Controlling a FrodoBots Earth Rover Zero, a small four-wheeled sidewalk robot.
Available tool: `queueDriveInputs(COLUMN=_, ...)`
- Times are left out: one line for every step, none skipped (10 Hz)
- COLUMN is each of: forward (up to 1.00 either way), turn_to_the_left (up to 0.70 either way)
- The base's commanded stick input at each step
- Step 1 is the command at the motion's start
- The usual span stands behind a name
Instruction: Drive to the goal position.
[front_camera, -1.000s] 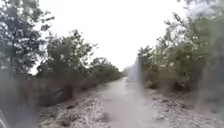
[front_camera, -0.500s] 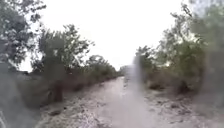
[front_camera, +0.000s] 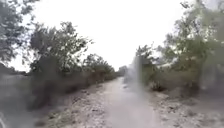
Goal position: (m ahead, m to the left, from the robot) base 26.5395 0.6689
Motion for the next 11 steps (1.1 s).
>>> queueDriveInputs(forward=0.69, turn_to_the_left=0.01)
queueDriveInputs(forward=0.69, turn_to_the_left=0.01)
queueDriveInputs(forward=0.69, turn_to_the_left=0.01)
queueDriveInputs(forward=0.69, turn_to_the_left=0.01)
queueDriveInputs(forward=0.69, turn_to_the_left=0.01)
queueDriveInputs(forward=0.69, turn_to_the_left=0.01)
queueDriveInputs(forward=0.69, turn_to_the_left=0.01)
queueDriveInputs(forward=0.69, turn_to_the_left=0.01)
queueDriveInputs(forward=0.69, turn_to_the_left=0.01)
queueDriveInputs(forward=0.69, turn_to_the_left=0.01)
queueDriveInputs(forward=0.69, turn_to_the_left=0.01)
